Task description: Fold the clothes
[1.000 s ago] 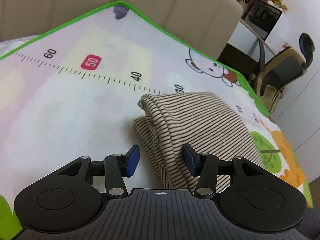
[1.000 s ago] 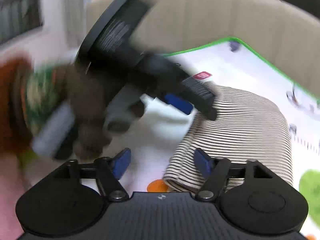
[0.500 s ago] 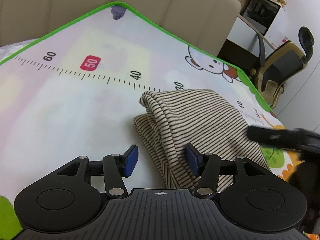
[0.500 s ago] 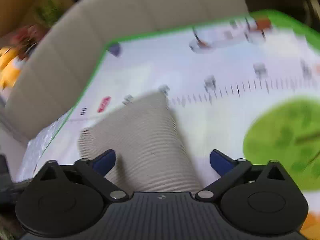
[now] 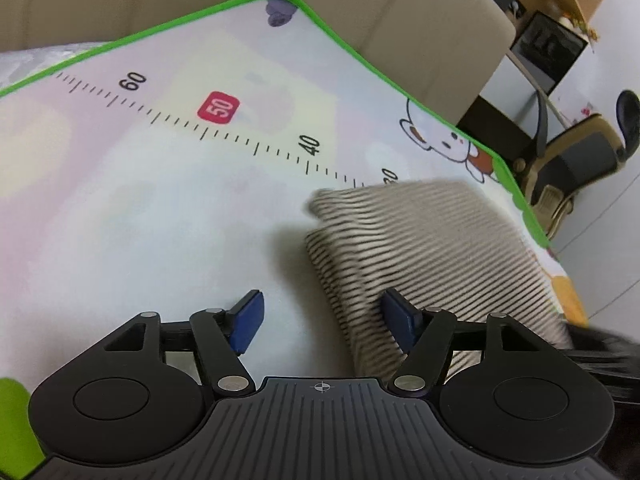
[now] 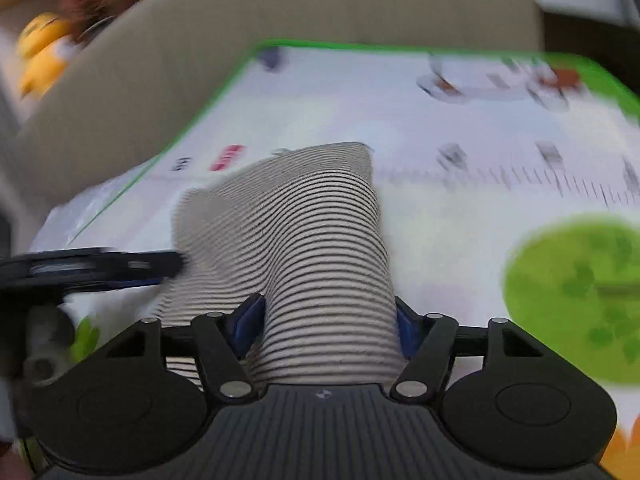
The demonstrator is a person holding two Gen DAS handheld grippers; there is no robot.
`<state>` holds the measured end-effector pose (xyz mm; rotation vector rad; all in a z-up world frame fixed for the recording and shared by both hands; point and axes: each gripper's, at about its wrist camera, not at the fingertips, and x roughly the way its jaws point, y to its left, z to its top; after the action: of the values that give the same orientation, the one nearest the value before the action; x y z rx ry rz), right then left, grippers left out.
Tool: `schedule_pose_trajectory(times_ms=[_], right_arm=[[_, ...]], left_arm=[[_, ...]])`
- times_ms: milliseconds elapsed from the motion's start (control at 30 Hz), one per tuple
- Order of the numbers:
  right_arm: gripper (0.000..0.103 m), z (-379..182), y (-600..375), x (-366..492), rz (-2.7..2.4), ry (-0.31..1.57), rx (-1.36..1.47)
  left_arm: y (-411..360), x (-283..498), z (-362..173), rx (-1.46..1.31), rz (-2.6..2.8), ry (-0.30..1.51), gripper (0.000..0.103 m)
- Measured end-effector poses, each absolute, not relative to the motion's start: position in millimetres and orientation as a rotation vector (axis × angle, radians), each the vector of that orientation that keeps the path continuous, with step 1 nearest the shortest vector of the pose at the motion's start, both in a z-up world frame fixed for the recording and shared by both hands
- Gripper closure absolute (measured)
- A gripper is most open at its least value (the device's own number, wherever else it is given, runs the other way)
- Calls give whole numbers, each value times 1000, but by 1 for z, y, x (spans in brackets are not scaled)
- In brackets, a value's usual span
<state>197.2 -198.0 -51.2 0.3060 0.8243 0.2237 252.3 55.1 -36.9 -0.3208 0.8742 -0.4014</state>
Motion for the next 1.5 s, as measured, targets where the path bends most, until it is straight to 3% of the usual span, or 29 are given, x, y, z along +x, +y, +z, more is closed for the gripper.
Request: schedule_pose_trajectory(times_ms=[100, 200, 267, 367, 867, 1067, 1300, 1500], right_arm=[[35, -55, -200, 195, 241, 805, 316], [32, -56, -196, 191, 254, 782, 254], [31, -52, -198, 185, 258, 775, 254], [30, -47, -200, 180, 272, 777, 239], [19, -60, -232, 183, 431, 841, 290], [29, -62, -207, 195, 522, 878, 334], [35, -65, -118, 234, 621, 851, 335], [35, -57, -71, 255, 615, 866, 290]], left_arm=[[60, 243, -28, -342, -419, 854, 34], [53, 235, -27, -419, -523, 885, 14], [35, 231, -29, -385, -529, 913, 13], [11, 226, -38, -269, -495, 944, 19], [-12, 226, -55, -379, -419, 1007, 21], [2, 235, -43, -350, -411, 1077, 39], [57, 233, -15, -133, -278, 1001, 41], [110, 236, -18, -206, -175, 924, 40]])
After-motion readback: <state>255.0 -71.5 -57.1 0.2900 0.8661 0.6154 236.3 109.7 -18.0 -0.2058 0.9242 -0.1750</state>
